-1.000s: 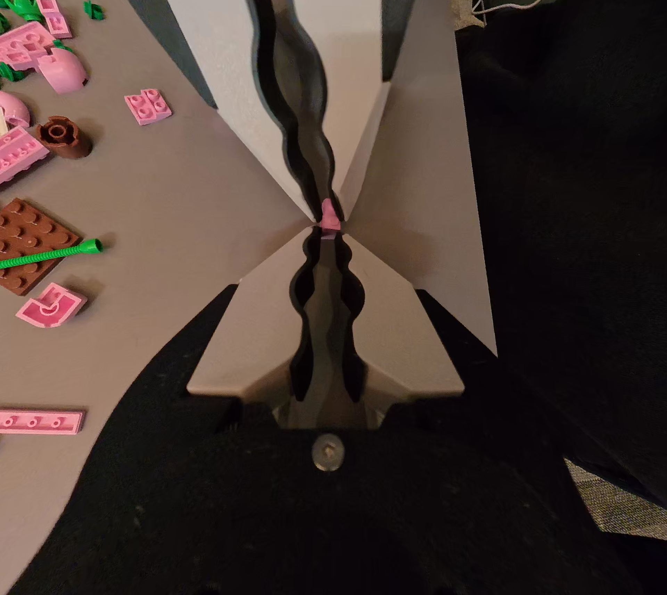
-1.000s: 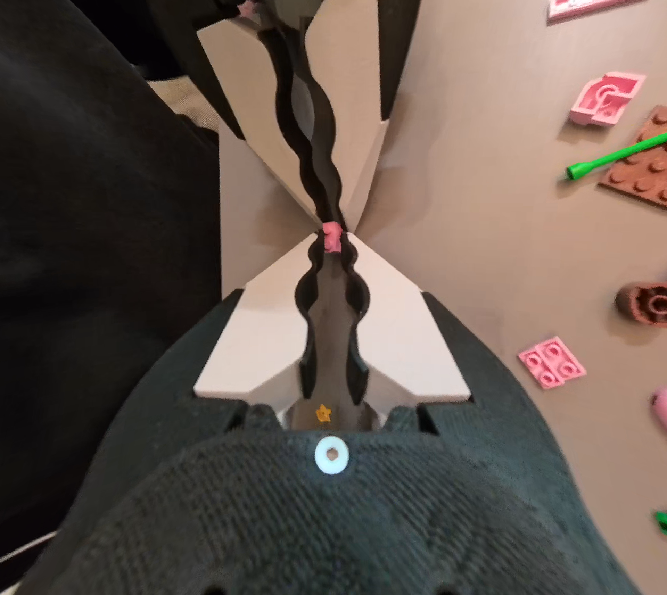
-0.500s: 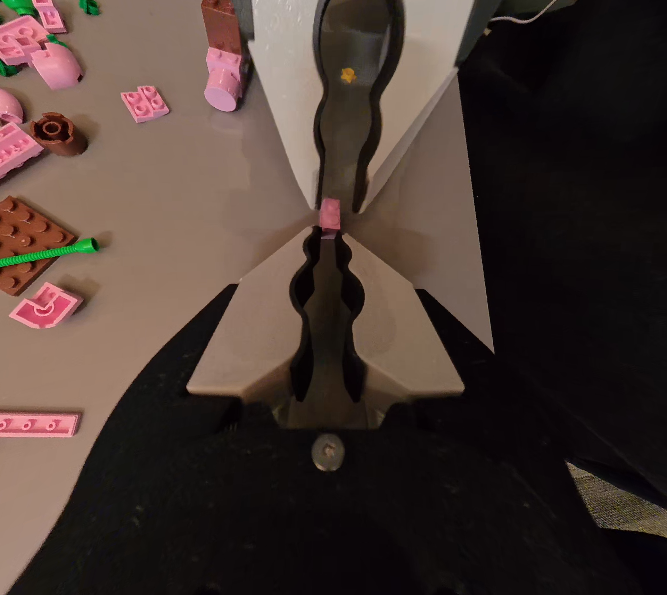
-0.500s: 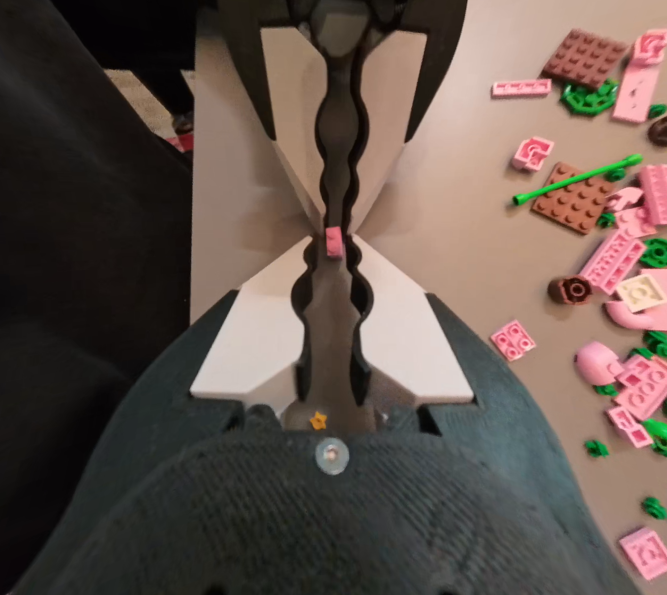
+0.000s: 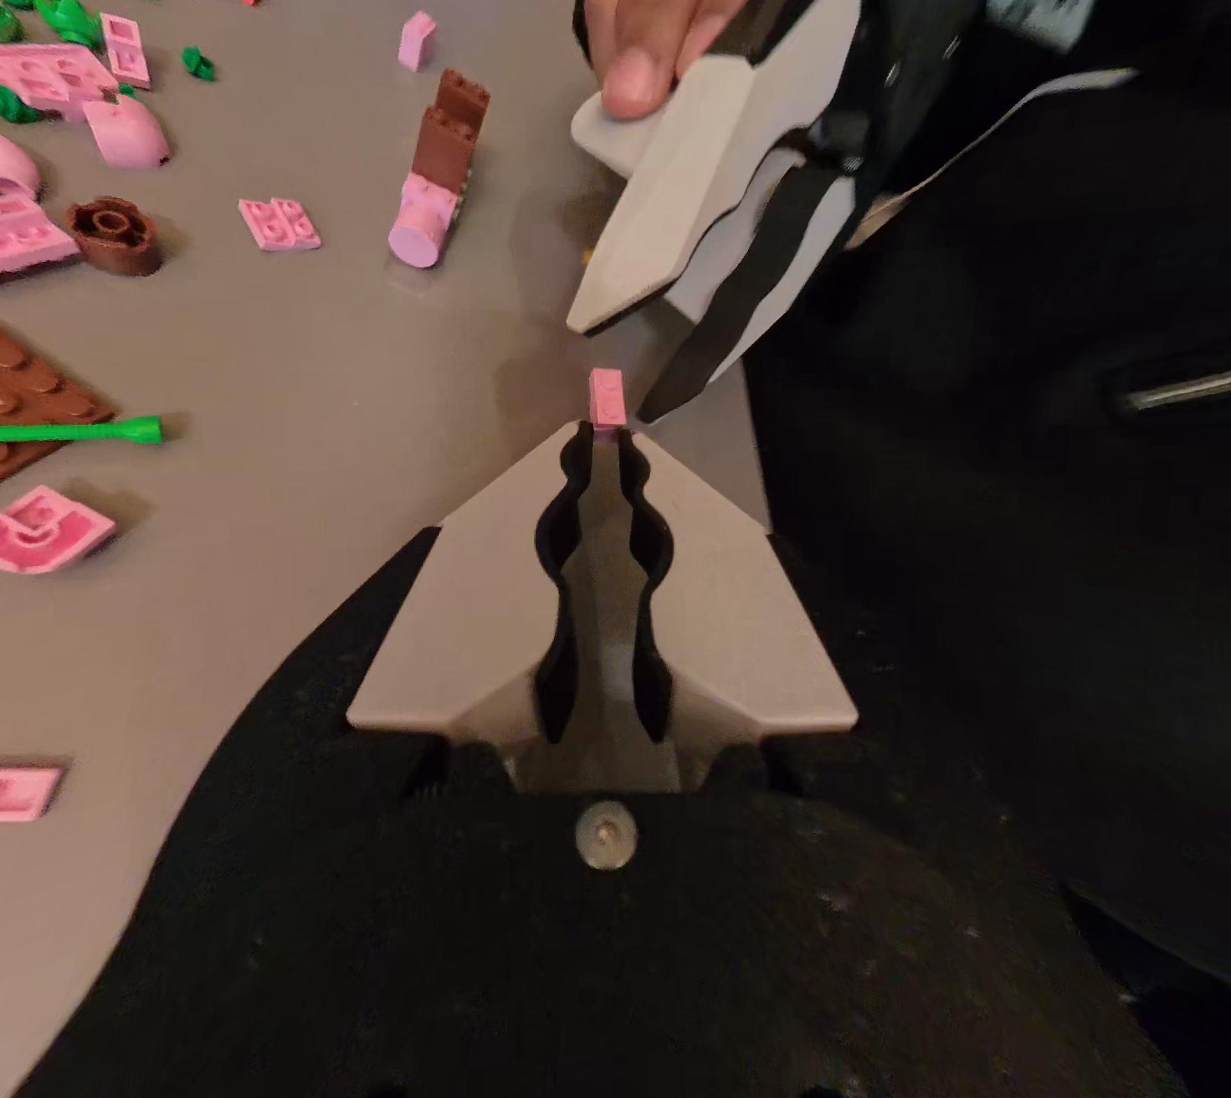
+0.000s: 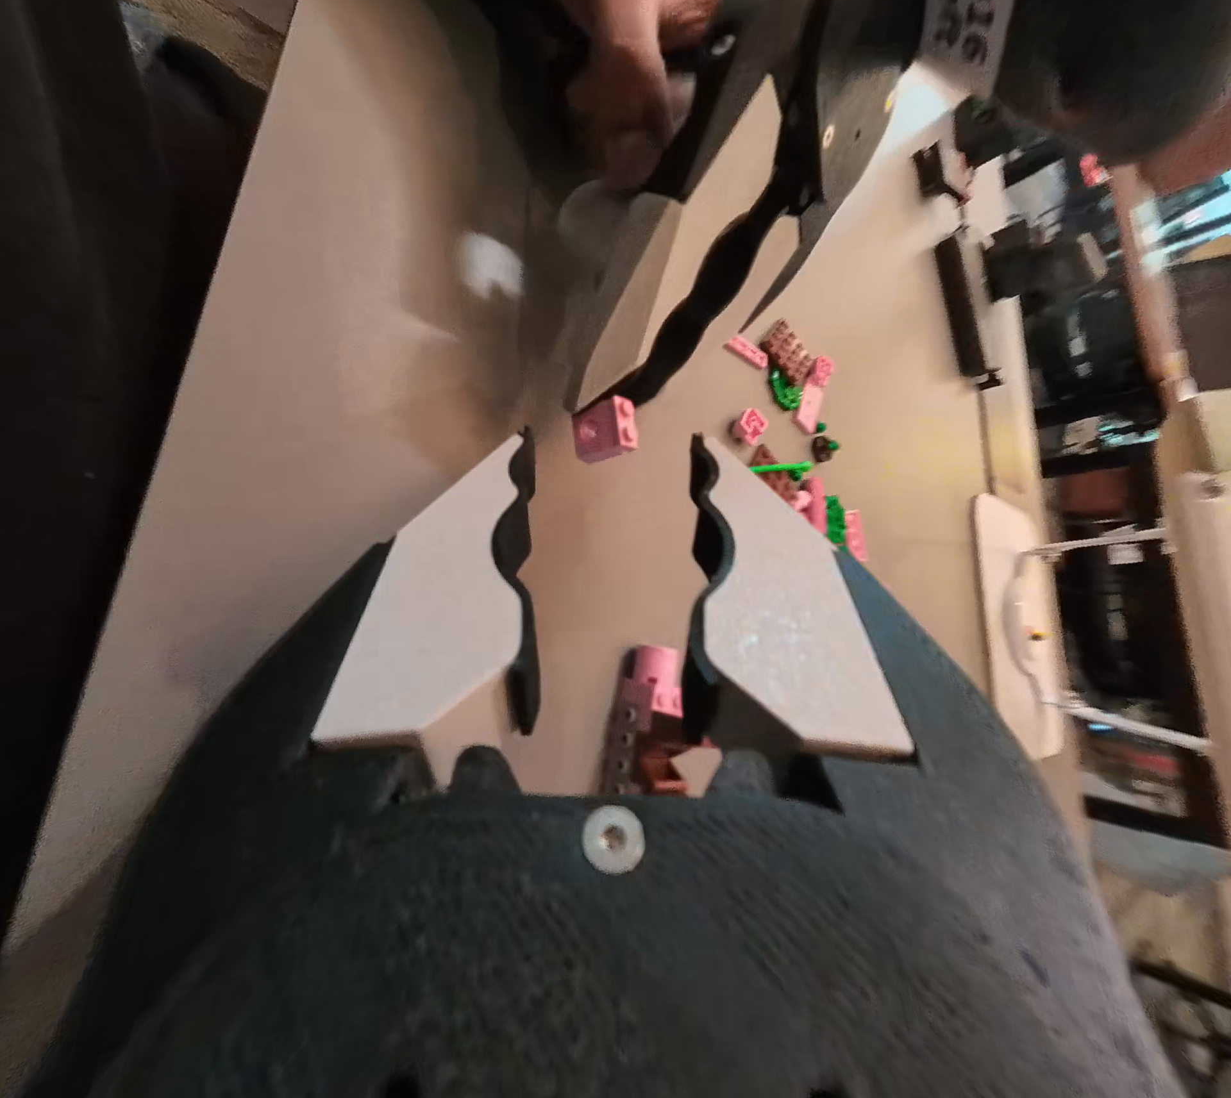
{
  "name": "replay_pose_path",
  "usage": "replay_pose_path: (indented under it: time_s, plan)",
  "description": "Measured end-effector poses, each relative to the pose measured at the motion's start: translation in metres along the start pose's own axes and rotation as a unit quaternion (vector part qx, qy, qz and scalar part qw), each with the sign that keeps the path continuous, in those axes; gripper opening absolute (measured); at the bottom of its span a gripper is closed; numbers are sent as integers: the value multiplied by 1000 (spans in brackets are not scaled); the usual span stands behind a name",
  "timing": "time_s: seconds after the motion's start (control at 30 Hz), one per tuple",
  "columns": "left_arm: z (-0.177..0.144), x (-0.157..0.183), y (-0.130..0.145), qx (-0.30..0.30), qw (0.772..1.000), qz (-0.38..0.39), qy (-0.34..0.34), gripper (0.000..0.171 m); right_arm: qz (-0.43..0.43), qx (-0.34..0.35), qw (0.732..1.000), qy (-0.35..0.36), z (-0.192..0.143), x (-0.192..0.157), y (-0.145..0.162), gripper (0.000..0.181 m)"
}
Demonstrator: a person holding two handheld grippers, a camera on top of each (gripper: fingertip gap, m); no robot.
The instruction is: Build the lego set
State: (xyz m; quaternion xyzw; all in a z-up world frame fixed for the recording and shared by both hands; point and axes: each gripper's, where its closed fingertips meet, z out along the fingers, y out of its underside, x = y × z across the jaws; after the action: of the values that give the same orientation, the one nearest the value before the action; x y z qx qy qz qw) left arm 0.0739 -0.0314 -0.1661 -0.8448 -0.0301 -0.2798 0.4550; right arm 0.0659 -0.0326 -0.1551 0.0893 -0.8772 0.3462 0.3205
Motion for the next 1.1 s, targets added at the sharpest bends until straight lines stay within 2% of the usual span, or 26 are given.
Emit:
replay_pose_path:
  time_s: [0.07, 0.17, 0.4, 0.57, 0.67, 0.93, 1.1]
  plan:
    - [-5, 8, -6, 28, 997, -46, 56, 6, -45, 2, 999, 19, -2, 2, -2, 38]
    - [-8, 8, -7, 41, 990, -98, 94, 6, -110, -5, 993, 39, -2, 1, -4, 34]
    - [-5, 9, -5, 37, 987, -115, 102, 6, -184, -19, 981, 64, 2, 1, -6, 37]
    - [-3, 12, -5, 32, 987, -113, 108, 6, -194, -21, 979, 58, 5, 0, -9, 31]
    - [-3, 14, -5, 34, 987, -112, 111, 6, -203, -25, 977, 53, 6, -1, -8, 18]
    - [-4, 13, -9, 45, 989, -101, 100, 5, -176, -26, 983, 47, 6, 0, -7, 18]
    - [-8, 14, -25, 88, 989, -84, 85, 5, -137, -21, 988, 71, -1, 13, -8, 18]
